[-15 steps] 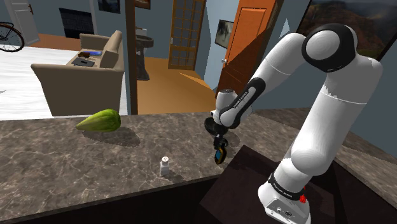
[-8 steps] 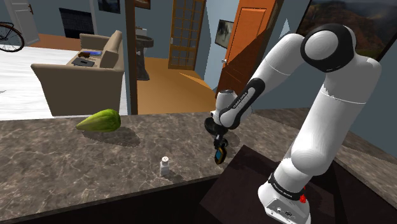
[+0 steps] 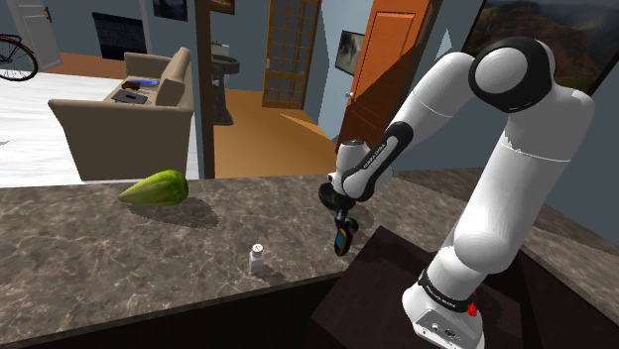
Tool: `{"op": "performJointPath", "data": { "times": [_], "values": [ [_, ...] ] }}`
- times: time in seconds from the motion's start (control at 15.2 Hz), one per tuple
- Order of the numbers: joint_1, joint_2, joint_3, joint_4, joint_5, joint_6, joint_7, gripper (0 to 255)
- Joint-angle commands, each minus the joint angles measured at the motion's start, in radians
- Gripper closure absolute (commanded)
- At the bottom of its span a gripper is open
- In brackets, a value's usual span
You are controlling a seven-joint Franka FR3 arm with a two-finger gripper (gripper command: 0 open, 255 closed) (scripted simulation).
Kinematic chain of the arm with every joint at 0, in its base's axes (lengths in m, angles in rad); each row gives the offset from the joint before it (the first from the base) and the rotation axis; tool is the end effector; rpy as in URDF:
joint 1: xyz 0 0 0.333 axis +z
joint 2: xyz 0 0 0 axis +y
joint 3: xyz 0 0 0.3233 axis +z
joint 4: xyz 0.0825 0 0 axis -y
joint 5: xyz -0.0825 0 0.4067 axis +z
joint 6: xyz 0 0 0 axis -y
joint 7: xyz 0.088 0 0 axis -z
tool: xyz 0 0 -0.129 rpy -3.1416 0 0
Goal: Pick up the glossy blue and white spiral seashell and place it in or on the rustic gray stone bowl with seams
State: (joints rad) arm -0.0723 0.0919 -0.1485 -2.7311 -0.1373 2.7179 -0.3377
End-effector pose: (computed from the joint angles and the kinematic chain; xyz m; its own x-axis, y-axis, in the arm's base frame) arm 0.3823 -0.0843 0.1497 0.9633 0.2397 -0.1209 0.2435 -0.9697 0.0174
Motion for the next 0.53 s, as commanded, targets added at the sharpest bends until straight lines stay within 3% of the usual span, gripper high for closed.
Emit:
{"op": "performJointPath", "data": {
  "times": [0.0, 0.07, 0.46],
  "values": [
    [0.000, 0.000, 0.000, 0.000, 0.000, 0.000, 0.000, 255],
    [0.000, 0.000, 0.000, 0.000, 0.000, 0.000, 0.000, 0],
    [-0.119, 0.024, -0.061, 0.131, 0.060, -0.197, -0.312, 0]
  ]
}}
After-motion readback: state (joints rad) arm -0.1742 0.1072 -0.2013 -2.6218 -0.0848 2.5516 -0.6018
